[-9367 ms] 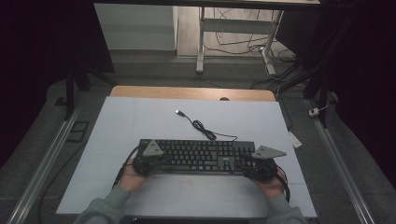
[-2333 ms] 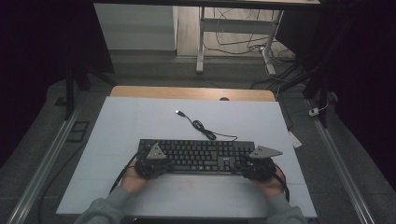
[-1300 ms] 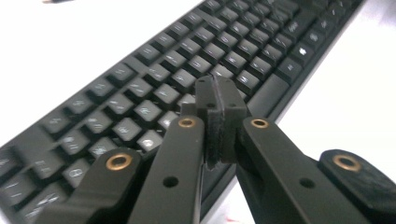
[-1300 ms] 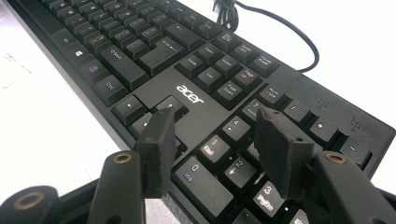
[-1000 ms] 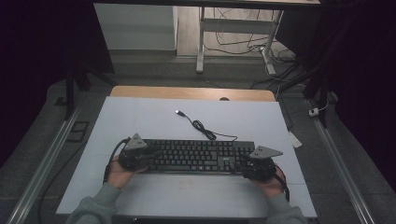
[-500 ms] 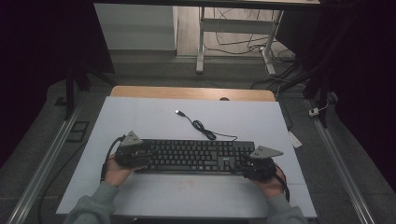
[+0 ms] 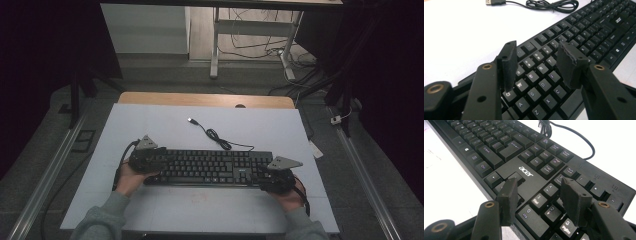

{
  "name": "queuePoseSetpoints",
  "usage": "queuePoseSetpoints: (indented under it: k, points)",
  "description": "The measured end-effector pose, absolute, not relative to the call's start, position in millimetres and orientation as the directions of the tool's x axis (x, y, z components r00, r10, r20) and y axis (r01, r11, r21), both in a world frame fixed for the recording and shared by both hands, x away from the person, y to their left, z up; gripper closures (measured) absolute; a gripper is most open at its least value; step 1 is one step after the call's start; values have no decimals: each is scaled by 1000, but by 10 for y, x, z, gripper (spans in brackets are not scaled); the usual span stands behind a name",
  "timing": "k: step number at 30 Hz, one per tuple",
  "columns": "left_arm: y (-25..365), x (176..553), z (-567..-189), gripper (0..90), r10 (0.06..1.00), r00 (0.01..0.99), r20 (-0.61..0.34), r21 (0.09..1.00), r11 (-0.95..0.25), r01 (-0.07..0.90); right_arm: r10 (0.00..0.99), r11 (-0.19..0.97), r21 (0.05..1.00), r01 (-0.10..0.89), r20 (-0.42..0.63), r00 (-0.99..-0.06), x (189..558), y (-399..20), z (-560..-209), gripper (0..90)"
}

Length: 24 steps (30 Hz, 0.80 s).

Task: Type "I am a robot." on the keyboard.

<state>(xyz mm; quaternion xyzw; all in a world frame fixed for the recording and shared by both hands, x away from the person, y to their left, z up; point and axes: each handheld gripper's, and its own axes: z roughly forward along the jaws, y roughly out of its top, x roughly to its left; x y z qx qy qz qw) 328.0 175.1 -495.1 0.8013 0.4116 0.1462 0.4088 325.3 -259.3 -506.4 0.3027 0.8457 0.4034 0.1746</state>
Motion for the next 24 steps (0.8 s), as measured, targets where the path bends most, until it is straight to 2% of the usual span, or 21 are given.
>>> queuePoseSetpoints:
  k: [4,19,24]
  points:
    - [1694,3304,-4975,546,773,628,-88,770,-348,535,653,492,788,371,-52,-756,3256,-2595,-5065,486]
    - [1515,3346,-5084,878,743,667,-54,756,-406,514,651,500,783,369,-59,-757,3259,-2594,-5067,486]
    - [1465,3363,-5129,890,734,678,-45,737,-433,518,651,501,783,370,-59,-757,3260,-2595,-5069,486]
